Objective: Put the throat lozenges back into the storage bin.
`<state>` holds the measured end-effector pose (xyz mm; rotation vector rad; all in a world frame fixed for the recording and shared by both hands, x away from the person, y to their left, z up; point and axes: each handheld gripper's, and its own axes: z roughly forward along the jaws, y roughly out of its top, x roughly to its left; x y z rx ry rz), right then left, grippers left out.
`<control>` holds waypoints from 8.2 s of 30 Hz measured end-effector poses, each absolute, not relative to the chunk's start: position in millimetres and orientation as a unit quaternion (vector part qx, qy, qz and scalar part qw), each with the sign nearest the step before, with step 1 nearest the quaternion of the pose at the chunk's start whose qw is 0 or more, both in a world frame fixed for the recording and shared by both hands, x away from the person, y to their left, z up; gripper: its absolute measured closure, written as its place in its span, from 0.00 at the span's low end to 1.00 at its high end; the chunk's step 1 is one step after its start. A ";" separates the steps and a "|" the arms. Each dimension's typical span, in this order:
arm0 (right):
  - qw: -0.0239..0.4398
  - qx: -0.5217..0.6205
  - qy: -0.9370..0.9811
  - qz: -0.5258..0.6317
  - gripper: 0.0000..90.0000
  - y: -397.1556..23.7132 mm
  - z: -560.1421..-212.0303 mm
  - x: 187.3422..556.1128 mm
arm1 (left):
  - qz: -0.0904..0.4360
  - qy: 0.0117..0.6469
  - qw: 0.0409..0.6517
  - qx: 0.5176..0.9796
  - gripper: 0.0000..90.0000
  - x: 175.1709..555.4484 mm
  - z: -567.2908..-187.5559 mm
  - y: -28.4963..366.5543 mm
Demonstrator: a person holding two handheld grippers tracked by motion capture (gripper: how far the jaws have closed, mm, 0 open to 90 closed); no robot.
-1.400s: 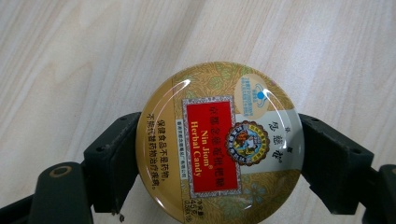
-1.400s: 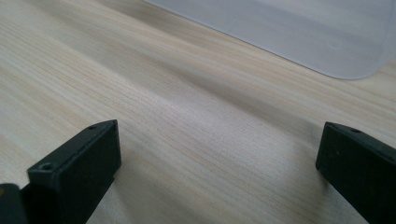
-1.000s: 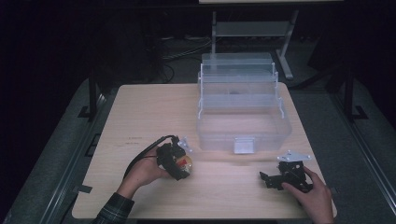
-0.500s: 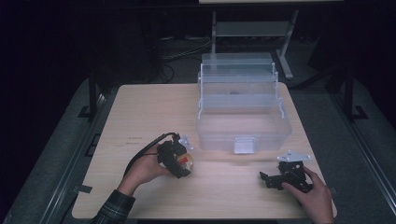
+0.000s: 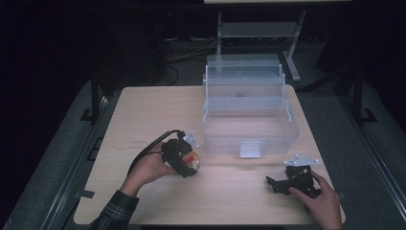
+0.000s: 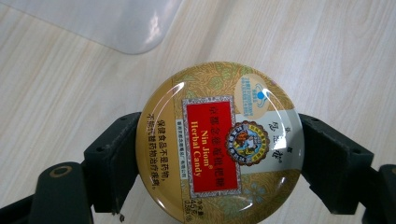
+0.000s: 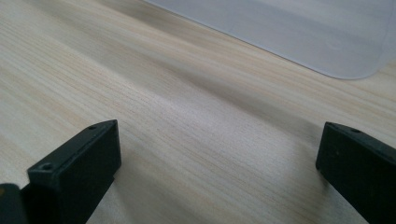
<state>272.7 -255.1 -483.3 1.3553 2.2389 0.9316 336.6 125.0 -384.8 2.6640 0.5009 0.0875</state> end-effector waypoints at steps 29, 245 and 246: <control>0.182 0.480 0.792 0.330 0.00 -255.1 -483.4 272.7 | 0.045 0.163 0.233 0.958 0.22 349.5 -344.5 111.8; 0.181 0.480 0.793 0.329 0.00 -255.1 -483.4 272.8 | 0.152 0.263 0.364 0.880 0.14 325.2 -376.4 197.1; 0.181 0.480 0.793 0.329 0.00 -255.1 -483.4 272.8 | 0.152 0.264 0.365 0.880 0.14 324.0 -377.1 198.6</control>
